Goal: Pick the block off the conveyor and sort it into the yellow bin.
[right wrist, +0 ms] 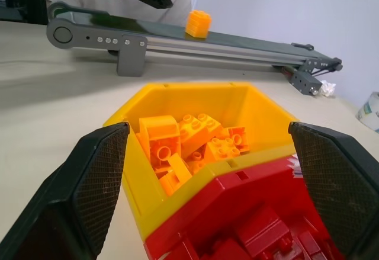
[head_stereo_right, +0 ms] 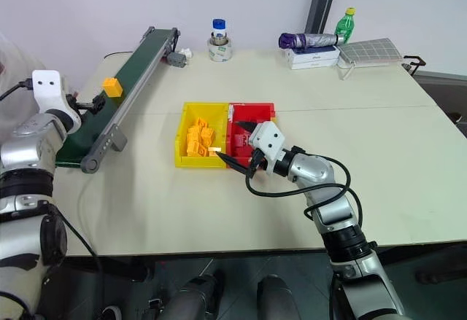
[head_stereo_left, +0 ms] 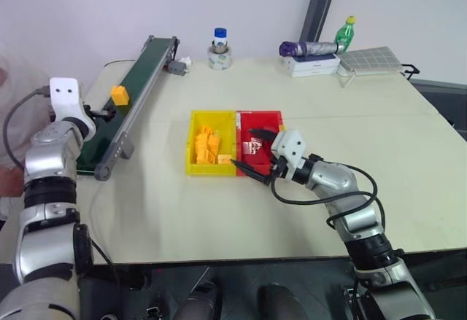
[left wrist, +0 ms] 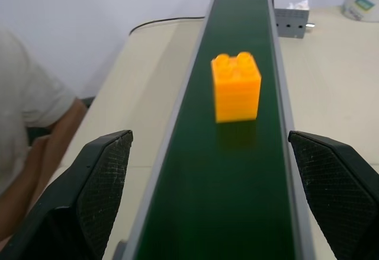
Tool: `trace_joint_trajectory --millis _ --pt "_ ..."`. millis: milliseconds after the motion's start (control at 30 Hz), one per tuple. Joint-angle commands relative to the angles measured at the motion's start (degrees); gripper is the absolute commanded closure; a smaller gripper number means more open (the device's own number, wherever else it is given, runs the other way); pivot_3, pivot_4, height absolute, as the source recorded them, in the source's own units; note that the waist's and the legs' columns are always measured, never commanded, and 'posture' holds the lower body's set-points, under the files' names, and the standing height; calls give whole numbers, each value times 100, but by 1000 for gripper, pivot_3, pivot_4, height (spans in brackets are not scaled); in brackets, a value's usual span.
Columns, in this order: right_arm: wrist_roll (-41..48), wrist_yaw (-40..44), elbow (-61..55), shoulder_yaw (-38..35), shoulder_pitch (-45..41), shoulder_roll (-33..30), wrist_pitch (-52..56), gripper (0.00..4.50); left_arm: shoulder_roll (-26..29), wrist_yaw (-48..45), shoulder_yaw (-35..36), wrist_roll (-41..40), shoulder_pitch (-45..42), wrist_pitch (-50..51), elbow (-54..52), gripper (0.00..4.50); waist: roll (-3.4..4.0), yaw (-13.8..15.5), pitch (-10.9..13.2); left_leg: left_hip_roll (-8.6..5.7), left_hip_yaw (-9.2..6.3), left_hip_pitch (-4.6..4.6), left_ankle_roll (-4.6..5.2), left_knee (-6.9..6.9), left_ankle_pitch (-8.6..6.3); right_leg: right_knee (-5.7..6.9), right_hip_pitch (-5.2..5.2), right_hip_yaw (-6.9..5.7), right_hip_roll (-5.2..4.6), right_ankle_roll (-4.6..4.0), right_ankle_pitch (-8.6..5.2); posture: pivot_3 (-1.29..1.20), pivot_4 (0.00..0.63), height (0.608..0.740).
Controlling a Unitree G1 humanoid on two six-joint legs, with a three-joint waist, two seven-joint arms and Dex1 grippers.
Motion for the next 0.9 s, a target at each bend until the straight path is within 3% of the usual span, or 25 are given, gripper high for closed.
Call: trace_joint_trajectory --millis 33,533,633,800,900 --pt "26 -48 -308 -40 -4 13 -9 0 111 -238 -83 75 -212 -265 227 59 0 -8 0 0 0 0 0 0 0 1 0 0 0 0 0 0 150 740" --pt "29 -84 -345 -25 53 30 10 0 21 -53 -131 93 -154 -459 517 59 -1 -11 0 1 0 0 0 1 1 3 -1 0 1 1 1 0 150 740" --pt "22 -78 -319 -23 41 27 -3 0 -26 14 -72 57 -127 -359 485 799 -1 -12 0 1 0 0 0 1 1 4 -1 0 1 2 2 0 150 740" --pt "15 -68 -289 -48 18 -3 -22 0 -85 96 42 -31 -1 -198 326 3161 -1 -22 0 1 0 0 1 3 2 7 -1 0 1 2 2 0 150 740" --pt "12 -62 -284 -63 21 -21 -33 0 -221 116 185 -249 21 -309 -167 3176 -1 -17 0 1 -1 0 0 6 3 10 -1 0 1 2 2 0 150 740"
